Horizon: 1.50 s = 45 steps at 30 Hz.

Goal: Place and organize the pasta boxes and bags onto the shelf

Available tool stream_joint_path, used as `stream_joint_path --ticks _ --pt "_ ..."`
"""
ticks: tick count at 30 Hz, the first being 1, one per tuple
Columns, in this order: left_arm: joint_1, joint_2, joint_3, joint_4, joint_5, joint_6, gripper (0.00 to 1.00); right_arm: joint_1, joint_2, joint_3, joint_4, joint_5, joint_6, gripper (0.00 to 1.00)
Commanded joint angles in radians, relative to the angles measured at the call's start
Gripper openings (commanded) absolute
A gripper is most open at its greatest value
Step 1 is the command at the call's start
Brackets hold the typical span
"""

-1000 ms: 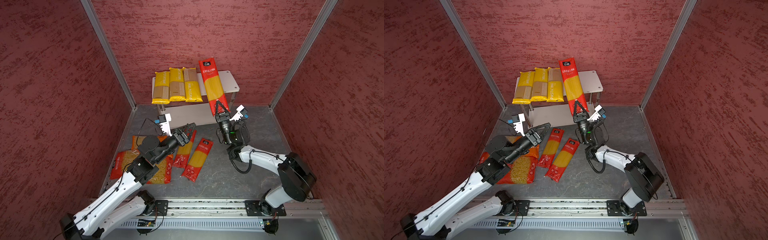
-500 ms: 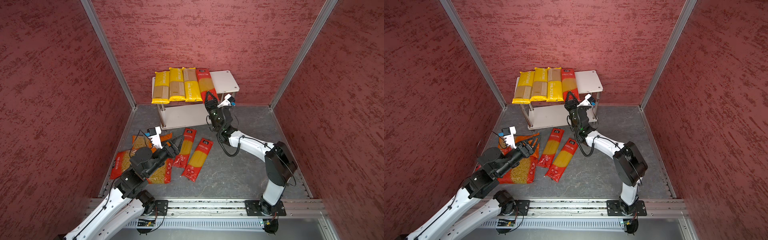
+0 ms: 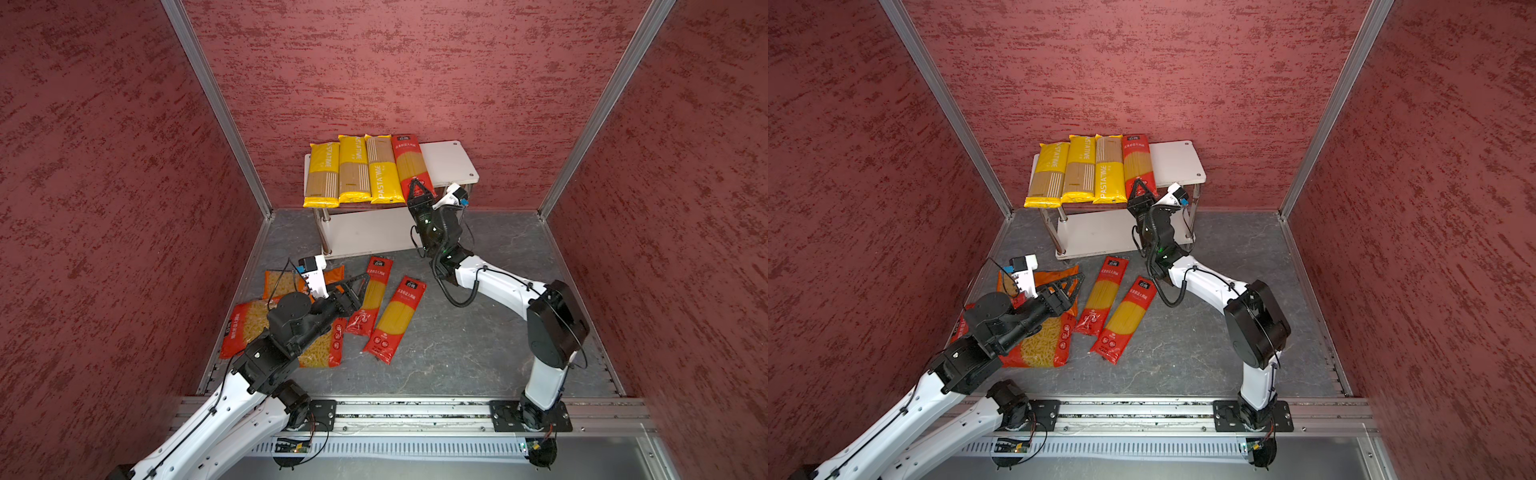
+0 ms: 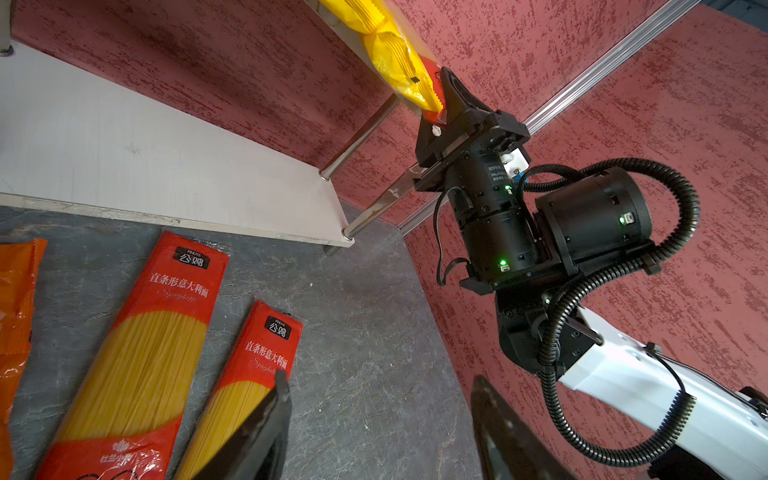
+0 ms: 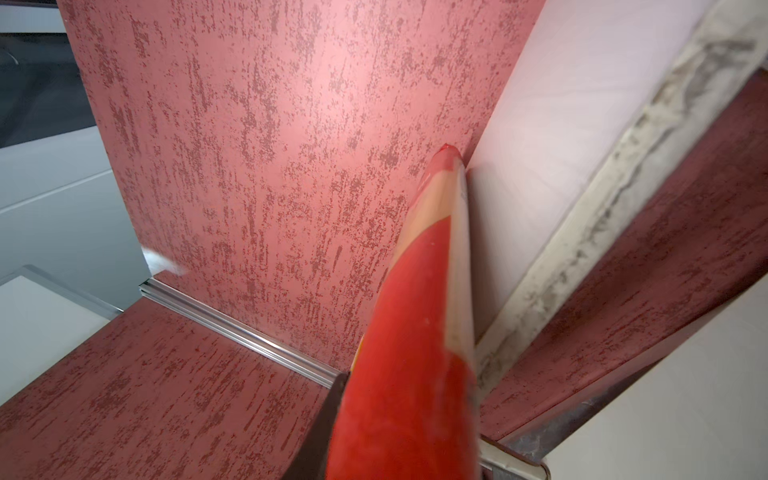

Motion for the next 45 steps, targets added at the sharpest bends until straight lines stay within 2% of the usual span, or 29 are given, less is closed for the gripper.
stream_joint_path --ticks 1,8,10,17,20,23,26,29,33,37,41,45 --pt "0.004 -0.018 0.0 -0.022 -0.014 0.025 0.68 -0.008 -0.015 0.045 0.078 -0.032 -0.005 0.28" --pt "0.004 -0.016 -0.005 -0.029 -0.011 0.042 0.68 -0.015 -0.075 -0.083 0.139 -0.106 -0.008 0.6" --pt "0.005 -0.009 -0.002 -0.04 -0.013 0.065 0.69 -0.016 -0.125 -0.154 0.162 -0.123 -0.003 0.64" --pt "0.009 0.047 -0.021 -0.007 0.008 0.104 0.69 -0.009 -0.302 -0.378 0.205 -0.215 -0.013 0.66" --pt "0.011 0.104 -0.022 -0.025 0.032 0.136 0.69 0.003 -0.405 -0.508 0.189 -0.24 -0.043 0.62" --pt "0.011 0.2 0.018 -0.125 0.061 0.199 0.68 0.039 -0.546 -0.63 0.036 -0.198 -0.078 0.54" --pt "0.008 0.294 0.037 -0.17 0.116 0.223 0.67 0.068 -0.652 -0.735 -0.151 -0.182 -0.044 0.51" --pt "0.004 0.364 0.004 -0.12 0.208 0.211 0.66 0.113 -0.699 -0.852 -0.271 -0.194 0.052 0.5" --pt "0.003 0.475 -0.046 -0.035 0.275 0.18 0.64 0.174 -0.66 -0.936 -0.372 -0.24 0.135 0.53" --pt "0.007 0.607 -0.043 0.027 0.301 0.188 0.63 0.212 -0.518 -0.957 -0.304 -0.328 0.194 0.56" --pt "0.026 0.741 0.004 0.043 0.315 0.216 0.6 0.254 -0.312 -0.919 -0.188 -0.4 0.256 0.57" --pt "0.032 0.815 0.027 0.037 0.32 0.233 0.58 0.279 -0.189 -0.892 -0.144 -0.414 0.32 0.57"
